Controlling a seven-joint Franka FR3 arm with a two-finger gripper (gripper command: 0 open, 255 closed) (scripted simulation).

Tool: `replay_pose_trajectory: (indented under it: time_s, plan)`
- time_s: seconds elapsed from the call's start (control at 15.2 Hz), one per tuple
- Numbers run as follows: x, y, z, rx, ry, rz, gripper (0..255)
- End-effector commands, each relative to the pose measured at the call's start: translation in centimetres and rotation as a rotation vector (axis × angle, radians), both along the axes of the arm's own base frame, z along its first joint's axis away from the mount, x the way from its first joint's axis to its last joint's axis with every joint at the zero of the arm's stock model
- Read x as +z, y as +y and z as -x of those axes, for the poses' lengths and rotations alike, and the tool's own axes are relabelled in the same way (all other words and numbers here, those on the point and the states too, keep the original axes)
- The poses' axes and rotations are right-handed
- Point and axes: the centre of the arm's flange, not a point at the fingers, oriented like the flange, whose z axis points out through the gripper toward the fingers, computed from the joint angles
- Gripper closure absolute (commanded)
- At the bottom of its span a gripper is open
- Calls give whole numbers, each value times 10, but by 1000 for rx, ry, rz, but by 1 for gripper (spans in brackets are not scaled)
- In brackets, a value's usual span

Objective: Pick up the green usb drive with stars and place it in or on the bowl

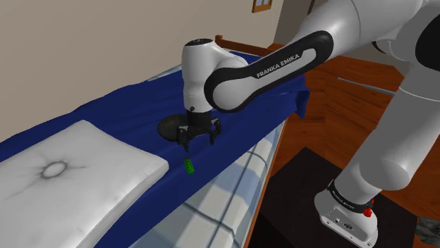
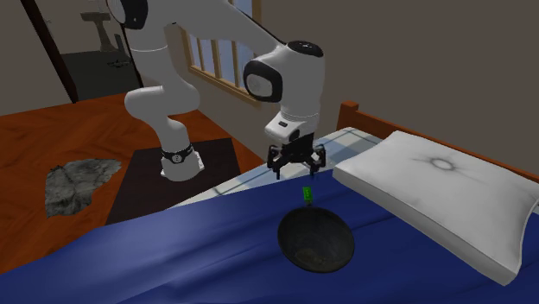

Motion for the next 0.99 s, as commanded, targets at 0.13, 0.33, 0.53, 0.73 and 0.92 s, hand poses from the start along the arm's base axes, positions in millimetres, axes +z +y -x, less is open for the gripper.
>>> replay_pose_trajectory:
  time_s: [0.13, 0.33, 0.53, 0.73, 0.92]
  plan:
    - [-22, 39, -26, -22, -13, 11, 0]
    - [-38, 40, -25, -22, -13, 11, 0]
    - [-54, 40, -24, -22, -13, 11, 0]
    - [-62, 40, -24, -22, -13, 11, 0]
    - [-62, 40, -24, -22, -13, 11, 0]
